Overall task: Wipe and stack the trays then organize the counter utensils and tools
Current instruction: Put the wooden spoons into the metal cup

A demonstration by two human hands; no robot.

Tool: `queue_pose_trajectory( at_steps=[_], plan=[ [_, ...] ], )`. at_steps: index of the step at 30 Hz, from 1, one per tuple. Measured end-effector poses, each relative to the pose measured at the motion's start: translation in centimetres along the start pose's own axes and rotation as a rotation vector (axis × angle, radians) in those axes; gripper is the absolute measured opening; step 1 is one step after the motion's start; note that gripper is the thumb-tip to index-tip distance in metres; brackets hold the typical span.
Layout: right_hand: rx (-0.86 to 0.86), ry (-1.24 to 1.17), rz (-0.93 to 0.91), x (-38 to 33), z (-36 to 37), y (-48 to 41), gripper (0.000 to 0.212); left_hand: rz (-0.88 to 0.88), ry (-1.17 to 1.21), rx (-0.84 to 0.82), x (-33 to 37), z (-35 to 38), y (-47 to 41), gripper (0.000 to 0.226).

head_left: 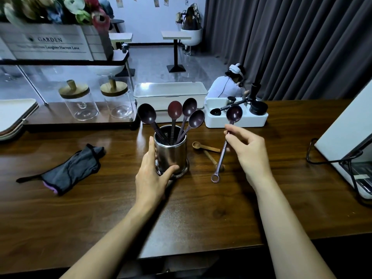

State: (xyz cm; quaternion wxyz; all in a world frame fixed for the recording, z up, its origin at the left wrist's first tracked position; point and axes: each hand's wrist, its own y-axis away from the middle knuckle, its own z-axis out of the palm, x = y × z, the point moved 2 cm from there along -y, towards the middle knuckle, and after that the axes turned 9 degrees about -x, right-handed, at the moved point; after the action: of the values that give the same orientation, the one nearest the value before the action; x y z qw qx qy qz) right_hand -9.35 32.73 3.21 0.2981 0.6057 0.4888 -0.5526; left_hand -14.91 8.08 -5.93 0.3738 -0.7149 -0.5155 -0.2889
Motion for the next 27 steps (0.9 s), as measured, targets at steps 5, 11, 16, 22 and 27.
queue_pose_trajectory(
  at_steps=[5, 11, 16, 22, 27],
  plan=[
    [-0.084, -0.166, -0.087, -4.8, 1.1, 0.4, 0.036, 0.003, 0.002, -0.005, -0.1, 0.0, 0.1, 0.12],
    [-0.071, -0.001, -0.143, -6.3, 4.1, -0.1, 0.046, -0.01, 0.021, -0.014, 0.1, -0.1, 0.1, 0.119],
    [-0.066, 0.189, -0.19, -4.7, 5.8, -0.3, 0.053, -0.014, 0.02, -0.031, 0.2, -0.2, 0.1, 0.119],
    [-0.158, 0.428, -0.173, -4.3, 7.0, 0.1, 0.033, 0.011, 0.022, -0.043, 0.1, -0.2, 0.0, 0.119],
    [-0.241, 0.584, -0.119, -4.1, 8.8, 0.8, 0.028, 0.038, 0.027, -0.037, 0.0, -0.4, 0.1, 0.121]
  ],
)
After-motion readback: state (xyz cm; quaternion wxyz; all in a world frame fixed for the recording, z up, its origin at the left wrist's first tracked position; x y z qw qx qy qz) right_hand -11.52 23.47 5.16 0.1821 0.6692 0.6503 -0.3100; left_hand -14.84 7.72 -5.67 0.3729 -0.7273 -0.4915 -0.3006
